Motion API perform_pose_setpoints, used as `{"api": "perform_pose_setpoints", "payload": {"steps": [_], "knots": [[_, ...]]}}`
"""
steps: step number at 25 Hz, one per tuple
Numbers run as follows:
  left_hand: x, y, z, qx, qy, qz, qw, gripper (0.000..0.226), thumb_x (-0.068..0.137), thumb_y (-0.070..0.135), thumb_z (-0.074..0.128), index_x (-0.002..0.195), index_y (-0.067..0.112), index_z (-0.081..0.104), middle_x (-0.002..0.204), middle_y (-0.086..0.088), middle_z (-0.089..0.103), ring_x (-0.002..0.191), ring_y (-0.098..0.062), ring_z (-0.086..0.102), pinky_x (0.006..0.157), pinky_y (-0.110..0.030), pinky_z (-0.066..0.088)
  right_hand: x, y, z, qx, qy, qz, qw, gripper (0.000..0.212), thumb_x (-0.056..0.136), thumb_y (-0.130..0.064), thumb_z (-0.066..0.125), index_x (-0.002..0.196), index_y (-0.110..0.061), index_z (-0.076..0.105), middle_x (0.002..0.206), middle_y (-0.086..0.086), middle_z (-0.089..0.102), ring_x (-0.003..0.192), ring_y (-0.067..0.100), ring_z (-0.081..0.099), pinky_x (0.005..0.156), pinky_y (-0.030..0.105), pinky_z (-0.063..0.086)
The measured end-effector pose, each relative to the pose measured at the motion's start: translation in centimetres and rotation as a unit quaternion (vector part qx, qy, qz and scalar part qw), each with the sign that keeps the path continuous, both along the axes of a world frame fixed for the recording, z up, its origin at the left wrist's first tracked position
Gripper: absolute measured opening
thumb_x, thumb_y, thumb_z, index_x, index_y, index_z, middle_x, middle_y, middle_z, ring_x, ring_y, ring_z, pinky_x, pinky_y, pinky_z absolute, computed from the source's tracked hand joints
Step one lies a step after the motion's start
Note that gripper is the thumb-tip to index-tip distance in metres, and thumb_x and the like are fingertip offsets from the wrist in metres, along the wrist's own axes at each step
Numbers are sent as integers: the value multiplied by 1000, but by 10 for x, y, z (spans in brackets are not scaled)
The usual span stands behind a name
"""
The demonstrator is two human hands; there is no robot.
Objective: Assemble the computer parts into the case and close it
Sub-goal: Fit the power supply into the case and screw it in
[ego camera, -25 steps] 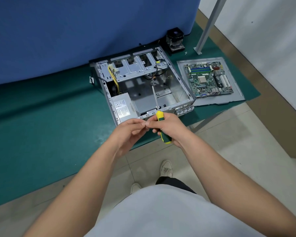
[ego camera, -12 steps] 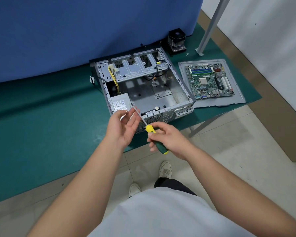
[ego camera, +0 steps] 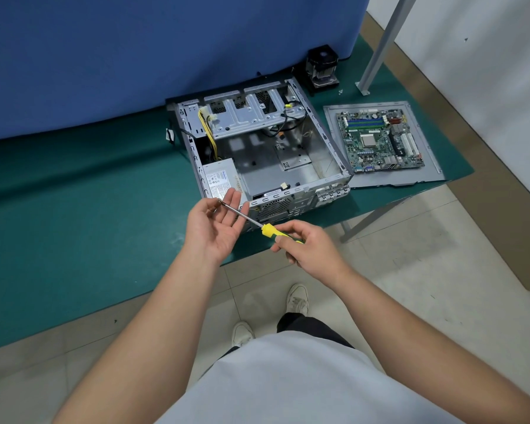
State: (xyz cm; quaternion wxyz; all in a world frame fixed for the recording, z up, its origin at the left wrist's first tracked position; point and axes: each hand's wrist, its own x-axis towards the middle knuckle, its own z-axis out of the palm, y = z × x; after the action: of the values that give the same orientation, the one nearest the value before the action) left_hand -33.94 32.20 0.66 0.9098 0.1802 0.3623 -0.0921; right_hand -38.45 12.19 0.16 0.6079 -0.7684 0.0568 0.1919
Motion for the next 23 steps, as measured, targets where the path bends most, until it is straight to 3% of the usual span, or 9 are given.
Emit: {"api": "perform_pose_setpoints", "payload": {"steps": [4, 8, 13, 15, 17, 20, 23], "knots": [[-6, 2, 0, 3, -4, 5, 1000, 12, 96, 3, 49, 106, 2, 56, 112, -19, 76, 100, -32, 76, 76, -52, 63, -6, 2, 0, 4, 2, 0, 1000, 15, 97, -17, 66, 111, -20, 71, 86, 1, 77, 57, 14, 51, 54, 20, 45], [-9, 7, 1, 24, -3, -5, 1000, 11, 97, 2, 50, 105, 1, 56, 111, -21, 76, 100, -32, 76, 80, -54, 63, -9, 3, -1, -29, -18, 11, 999, 15, 95, -21, 67, 108, -27, 72, 85, -3, 77, 59, 14, 52, 58, 31, 47], [-15, 13, -1, 86, 14, -37, 995, 11, 100, 5, 50, 103, -1, 58, 106, -18, 77, 96, -29, 77, 82, -48, 63, -14, 8, -5, -96, -52, 17, 994, 16, 91, -29, 70, 106, -35, 72, 94, -13, 76, 67, -2, 60, 63, 24, 44], [-16, 17, -2, 128, 24, -51, 990, 12, 101, 6, 50, 107, -1, 57, 104, -17, 78, 94, -27, 77, 82, -45, 63, -17, 12, -5, -143, -81, 35, 986, 19, 92, -33, 69, 111, -35, 70, 95, -14, 74, 80, 6, 66, 68, 31, 51], [-17, 21, -3, 163, 33, -66, 984, 11, 101, 7, 51, 107, 0, 57, 102, -16, 78, 93, -26, 78, 80, -42, 64, -20, 13, -4, -180, -110, 57, 976, 22, 93, -35, 67, 115, -36, 68, 93, -15, 72, 81, 13, 65, 72, 35, 53], [-21, 28, -5, 181, 46, -85, 979, 10, 102, 7, 51, 102, 0, 59, 103, -17, 78, 93, -26, 78, 74, -39, 65, -23, 16, -1, -231, -146, 82, 958, 25, 95, -35, 64, 119, -37, 64, 93, -18, 67, 77, 7, 59, 67, 31, 49], [-26, 30, -11, 187, 56, -106, 975, 12, 102, 8, 52, 103, 0, 61, 103, -16, 78, 92, -25, 78, 73, -39, 65, -30, 20, -6, -258, -108, 123, 952, 23, 99, -38, 57, 122, -35, 56, 97, -11, 69, 82, 12, 62, 70, 36, 50]]}}
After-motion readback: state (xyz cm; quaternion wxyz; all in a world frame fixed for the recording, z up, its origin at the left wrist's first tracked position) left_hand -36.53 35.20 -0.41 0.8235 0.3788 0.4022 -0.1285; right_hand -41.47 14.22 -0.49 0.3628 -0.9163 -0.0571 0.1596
